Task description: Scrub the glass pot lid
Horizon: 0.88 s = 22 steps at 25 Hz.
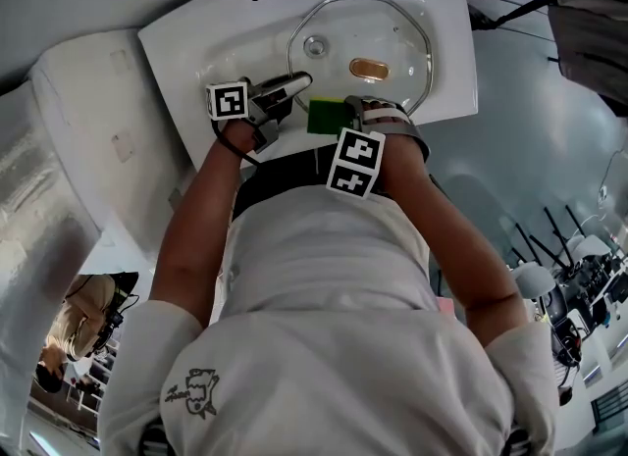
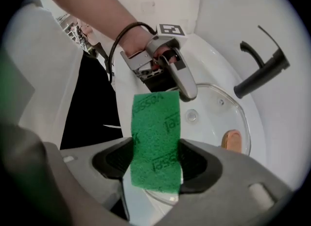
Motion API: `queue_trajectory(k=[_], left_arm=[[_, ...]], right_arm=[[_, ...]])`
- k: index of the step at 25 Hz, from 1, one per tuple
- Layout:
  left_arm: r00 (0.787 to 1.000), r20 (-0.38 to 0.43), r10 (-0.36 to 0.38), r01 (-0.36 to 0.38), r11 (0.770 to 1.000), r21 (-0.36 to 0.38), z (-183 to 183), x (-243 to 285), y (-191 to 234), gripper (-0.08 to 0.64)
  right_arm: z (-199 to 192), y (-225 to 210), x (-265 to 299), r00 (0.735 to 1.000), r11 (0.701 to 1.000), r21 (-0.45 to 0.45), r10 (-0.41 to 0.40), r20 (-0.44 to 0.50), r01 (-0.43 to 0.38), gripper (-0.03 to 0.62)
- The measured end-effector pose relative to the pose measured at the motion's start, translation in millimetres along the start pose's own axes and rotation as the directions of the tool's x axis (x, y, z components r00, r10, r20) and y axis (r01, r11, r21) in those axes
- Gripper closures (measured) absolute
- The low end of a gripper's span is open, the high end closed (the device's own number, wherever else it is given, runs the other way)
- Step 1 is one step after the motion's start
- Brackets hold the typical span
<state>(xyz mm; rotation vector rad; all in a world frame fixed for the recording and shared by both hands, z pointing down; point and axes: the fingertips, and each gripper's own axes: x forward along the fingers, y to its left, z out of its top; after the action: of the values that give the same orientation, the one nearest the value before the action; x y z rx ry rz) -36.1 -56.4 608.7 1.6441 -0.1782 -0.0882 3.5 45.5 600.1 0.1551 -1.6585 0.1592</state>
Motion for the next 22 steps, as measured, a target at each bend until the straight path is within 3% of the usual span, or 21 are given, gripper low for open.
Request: queue_trajectory(k=[8, 15, 22], left_arm=[[0.999, -0.030, -0.022, 0.022, 1.000, -0.005, -1, 0, 1, 0.448], [1.000, -0.025, -0.008, 0.007, 1.000, -0.015, -3, 1, 3, 0.448], [1.000, -0.003, 0.001, -0.001, 1.000, -0.008, -2, 3, 0, 0.446]], right_arm=[[-71, 19, -2, 0.994, 0.988, 0.116, 0.103, -0.044, -0.097, 0.308], [-120, 11, -2, 0.985, 0.972, 0.195, 0.150, -0.081, -0.132, 0.307], [-131, -13, -26, 0.990, 0.967, 0.218, 0.139, 0.000, -0.136, 0.302]])
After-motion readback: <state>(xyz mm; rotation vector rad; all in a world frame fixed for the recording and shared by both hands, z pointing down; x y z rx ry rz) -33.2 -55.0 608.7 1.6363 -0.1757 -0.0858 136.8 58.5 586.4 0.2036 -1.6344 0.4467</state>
